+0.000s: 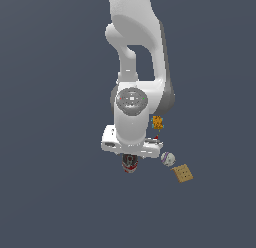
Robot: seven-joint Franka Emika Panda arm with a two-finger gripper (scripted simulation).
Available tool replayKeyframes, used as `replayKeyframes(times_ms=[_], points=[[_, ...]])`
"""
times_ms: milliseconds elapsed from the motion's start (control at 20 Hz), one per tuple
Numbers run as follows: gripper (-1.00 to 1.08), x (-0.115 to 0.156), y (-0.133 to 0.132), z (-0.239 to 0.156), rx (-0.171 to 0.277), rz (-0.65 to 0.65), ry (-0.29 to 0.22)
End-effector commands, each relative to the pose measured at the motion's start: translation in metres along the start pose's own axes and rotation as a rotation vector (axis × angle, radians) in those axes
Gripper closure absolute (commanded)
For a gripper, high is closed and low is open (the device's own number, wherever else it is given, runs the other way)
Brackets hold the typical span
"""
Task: Pick up a designated object from a clutter of objects.
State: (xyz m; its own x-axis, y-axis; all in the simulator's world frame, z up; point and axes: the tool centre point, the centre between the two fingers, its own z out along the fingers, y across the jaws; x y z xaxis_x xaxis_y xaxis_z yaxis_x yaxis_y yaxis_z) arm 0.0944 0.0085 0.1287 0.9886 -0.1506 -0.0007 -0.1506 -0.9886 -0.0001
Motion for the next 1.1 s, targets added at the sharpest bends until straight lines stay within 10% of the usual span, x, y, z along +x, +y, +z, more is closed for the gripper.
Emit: replayKeyframes(times_ms=[0, 900, 950, 1050], points=[[-0.92, 0.0, 0.0, 0.0, 0.0, 0.0, 0.0], [-0.92, 0.0, 0.0, 0.051, 0.0, 0.001, 0.001], [1.08, 0.0, 0.0, 0.051, 0.0, 0.001, 0.001], [1.08, 0.0, 0.0, 0.051, 0.0, 0.001, 0.001]])
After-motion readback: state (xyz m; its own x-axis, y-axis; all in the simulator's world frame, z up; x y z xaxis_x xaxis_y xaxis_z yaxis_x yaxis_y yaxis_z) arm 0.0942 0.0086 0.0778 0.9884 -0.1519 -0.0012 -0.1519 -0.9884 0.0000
